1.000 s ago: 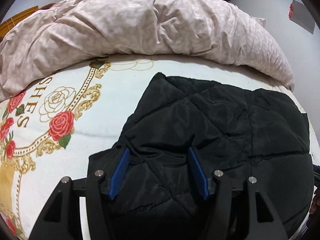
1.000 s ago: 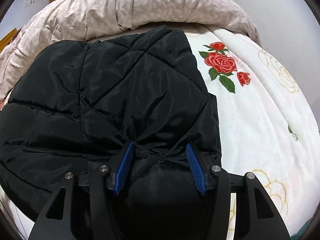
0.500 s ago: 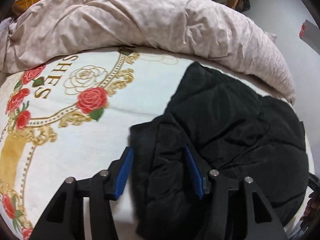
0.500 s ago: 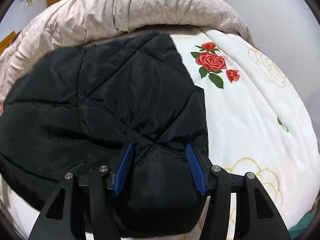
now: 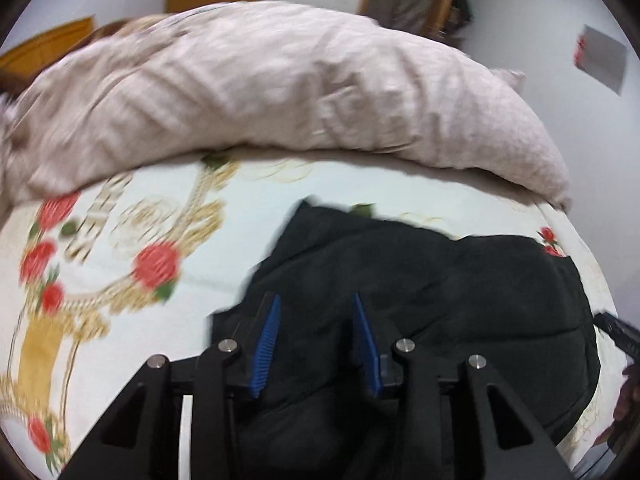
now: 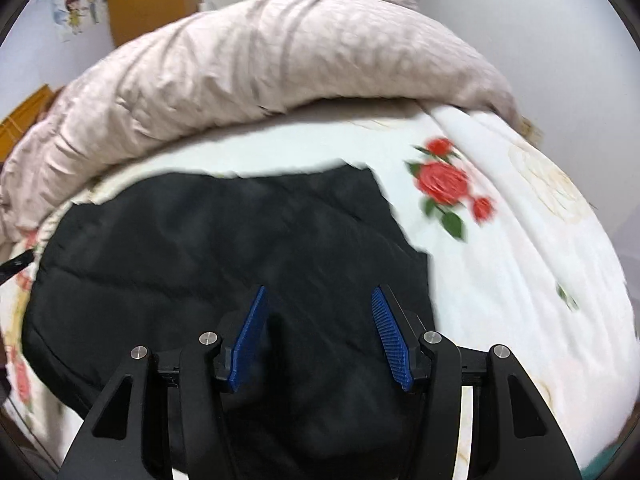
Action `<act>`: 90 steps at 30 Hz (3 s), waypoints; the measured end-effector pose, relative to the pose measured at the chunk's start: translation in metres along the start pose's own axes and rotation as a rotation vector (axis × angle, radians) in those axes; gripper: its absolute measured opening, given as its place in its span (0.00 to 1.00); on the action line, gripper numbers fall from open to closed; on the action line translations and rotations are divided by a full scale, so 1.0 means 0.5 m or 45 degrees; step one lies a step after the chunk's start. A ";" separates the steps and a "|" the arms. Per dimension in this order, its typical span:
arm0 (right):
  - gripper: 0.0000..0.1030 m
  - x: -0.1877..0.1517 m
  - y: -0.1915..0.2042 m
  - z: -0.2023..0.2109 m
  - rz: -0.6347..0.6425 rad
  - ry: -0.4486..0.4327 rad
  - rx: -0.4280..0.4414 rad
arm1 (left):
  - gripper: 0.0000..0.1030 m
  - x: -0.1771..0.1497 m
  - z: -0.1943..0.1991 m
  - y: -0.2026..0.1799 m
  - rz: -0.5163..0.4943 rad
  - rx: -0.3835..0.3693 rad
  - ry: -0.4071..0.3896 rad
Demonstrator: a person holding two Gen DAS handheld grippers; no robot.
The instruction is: Fold large clothes
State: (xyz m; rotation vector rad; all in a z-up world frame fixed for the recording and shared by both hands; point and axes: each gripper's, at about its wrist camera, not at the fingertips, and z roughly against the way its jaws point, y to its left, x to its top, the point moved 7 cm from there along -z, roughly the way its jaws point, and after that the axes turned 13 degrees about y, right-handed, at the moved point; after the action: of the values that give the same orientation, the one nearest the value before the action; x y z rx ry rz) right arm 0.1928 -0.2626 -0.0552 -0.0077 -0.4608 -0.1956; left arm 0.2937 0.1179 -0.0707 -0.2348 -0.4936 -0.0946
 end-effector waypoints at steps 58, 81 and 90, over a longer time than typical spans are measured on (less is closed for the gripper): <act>0.55 0.038 0.025 -0.072 0.160 0.088 -0.030 | 0.43 0.028 -0.056 -0.129 -0.193 0.074 0.060; 0.63 -0.114 -0.156 -0.051 -0.117 0.162 0.079 | 0.48 -0.117 -0.043 0.121 0.109 0.121 0.138; 0.71 -0.090 -0.190 -0.124 -0.230 0.216 0.218 | 0.70 -0.116 -0.101 0.146 0.207 0.043 0.152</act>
State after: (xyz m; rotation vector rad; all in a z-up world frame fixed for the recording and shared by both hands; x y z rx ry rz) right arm 0.1629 -0.3506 -0.1342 0.2174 -0.3075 -0.3313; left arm 0.2766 0.1782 -0.1563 -0.2341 -0.3558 0.0578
